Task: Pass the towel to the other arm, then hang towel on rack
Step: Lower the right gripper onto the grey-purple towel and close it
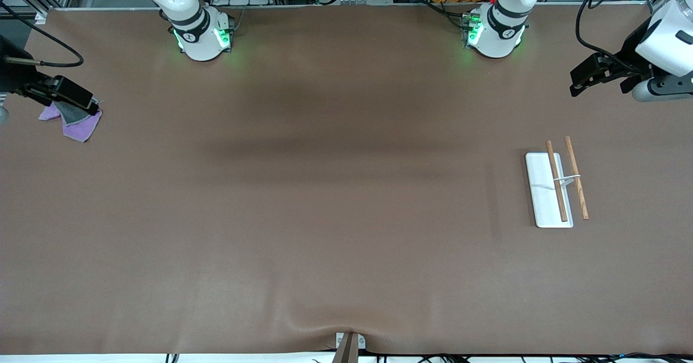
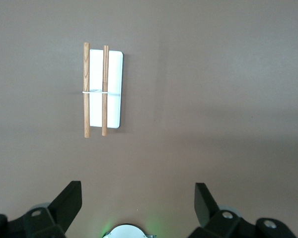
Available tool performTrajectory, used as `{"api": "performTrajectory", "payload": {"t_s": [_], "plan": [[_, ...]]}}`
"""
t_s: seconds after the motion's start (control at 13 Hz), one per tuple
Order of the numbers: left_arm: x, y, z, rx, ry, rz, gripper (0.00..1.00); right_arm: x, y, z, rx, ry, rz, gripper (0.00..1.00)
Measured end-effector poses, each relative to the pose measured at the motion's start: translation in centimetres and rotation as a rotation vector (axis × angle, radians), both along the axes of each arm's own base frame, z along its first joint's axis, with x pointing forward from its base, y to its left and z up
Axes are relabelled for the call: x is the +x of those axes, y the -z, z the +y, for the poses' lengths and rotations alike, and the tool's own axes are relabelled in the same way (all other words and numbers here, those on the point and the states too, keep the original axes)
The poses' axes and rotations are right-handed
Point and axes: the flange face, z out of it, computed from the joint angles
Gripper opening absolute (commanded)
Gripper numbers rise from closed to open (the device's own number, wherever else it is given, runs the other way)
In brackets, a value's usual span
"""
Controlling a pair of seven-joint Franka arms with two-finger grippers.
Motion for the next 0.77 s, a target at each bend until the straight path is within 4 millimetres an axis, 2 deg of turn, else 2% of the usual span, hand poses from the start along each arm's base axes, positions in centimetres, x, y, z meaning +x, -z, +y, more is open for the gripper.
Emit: {"api": "performTrajectory", "payload": {"t_s": [0.31,0.46,0.62,0.77], "plan": [[0.0,-0.1,0.1,-0.001,-0.001,-0.003,1.00,0.0,0.0,-0.1,0.000,0.001,0.000,1.00],[0.1,-0.1,0.2,-0.001,-0.003,-0.004,1.00,0.5,0.8,-0.2,-0.004,0.003,0.015,1.00],[0.4,-0.6,0.2,-0.004,-0.003,-0.018,1.00,1.6,3.0,-1.0,-0.019,0.013,0.055,1.00],[0.5,-0.8,0.1,-0.005,-0.003,-0.022,1.00,2.9,5.9,-3.6,-0.024,0.049,0.107,1.00]]}}
